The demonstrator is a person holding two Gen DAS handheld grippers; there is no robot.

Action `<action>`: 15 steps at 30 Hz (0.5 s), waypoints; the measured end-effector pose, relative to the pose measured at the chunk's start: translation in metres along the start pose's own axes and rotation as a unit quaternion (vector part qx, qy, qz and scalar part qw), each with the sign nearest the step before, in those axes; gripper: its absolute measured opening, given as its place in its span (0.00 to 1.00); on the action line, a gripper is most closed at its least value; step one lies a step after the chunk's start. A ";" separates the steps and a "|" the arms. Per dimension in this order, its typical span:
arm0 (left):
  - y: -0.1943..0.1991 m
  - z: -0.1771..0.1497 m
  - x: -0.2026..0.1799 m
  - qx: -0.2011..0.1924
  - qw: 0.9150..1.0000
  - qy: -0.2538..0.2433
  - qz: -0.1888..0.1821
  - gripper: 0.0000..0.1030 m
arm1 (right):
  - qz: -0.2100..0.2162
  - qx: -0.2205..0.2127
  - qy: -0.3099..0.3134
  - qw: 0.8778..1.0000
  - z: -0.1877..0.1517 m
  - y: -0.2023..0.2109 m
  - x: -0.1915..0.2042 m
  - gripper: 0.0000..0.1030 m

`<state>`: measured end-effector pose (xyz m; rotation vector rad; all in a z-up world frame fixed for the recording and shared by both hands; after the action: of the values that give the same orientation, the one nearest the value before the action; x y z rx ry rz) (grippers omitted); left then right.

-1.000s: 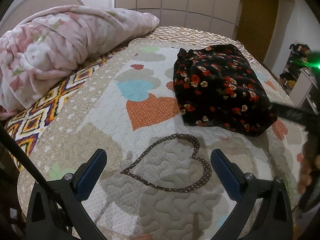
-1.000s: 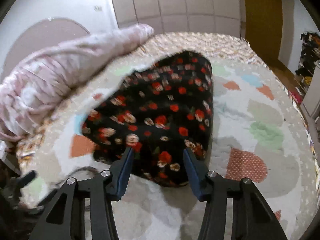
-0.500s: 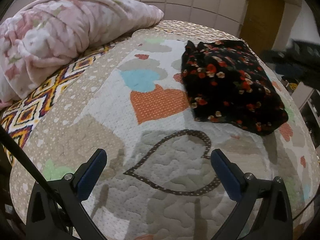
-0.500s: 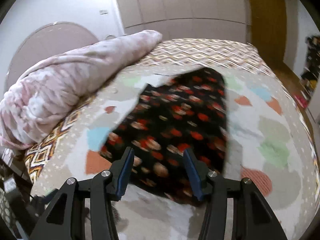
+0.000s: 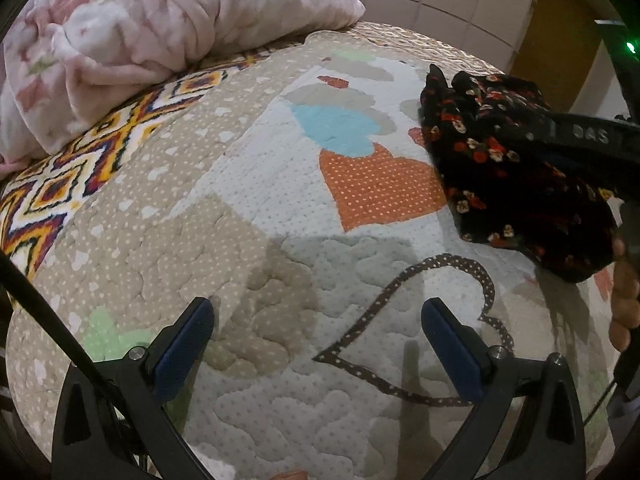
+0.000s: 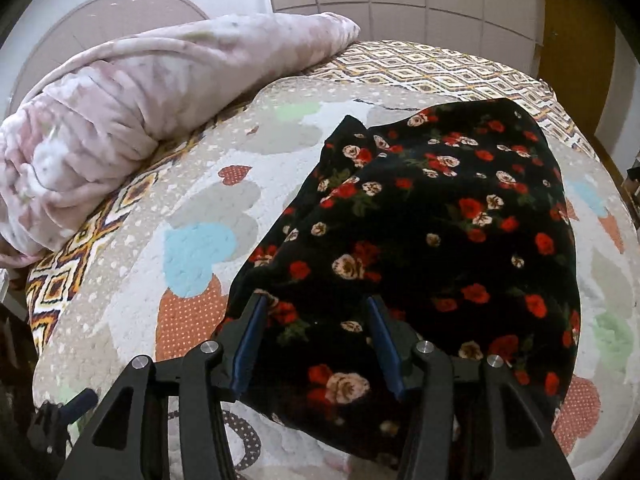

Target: Fold large clothes

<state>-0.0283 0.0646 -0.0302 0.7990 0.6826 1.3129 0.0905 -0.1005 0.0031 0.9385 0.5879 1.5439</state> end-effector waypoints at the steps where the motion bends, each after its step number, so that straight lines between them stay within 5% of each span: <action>1: 0.001 0.001 0.000 -0.003 1.000 0.000 -0.001 1.00 | 0.002 0.001 0.000 1.000 0.000 0.003 -0.002 0.54; 8: 0.004 0.019 0.007 -0.018 1.000 0.006 0.005 1.00 | 0.035 -0.046 -0.012 0.998 0.028 0.057 -0.010 0.54; 15: 0.009 0.083 -0.011 -0.052 0.999 0.000 -0.014 1.00 | -0.025 -0.058 -0.019 0.998 0.037 0.055 -0.051 0.54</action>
<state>0.0326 0.0441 0.0236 0.7034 0.6179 1.3115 0.0902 -0.1659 0.0549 0.8559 0.4860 1.4964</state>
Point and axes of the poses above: each gripper's, at about its wrist camera, not at the fingertips, and y roughly against the way its jaws point, x to its left, z to its top, the point moved 8 cm from there along -y, roughly the way its jaws point, and after that the axes turned 13 degrees about -y, right-handed, at the moved point
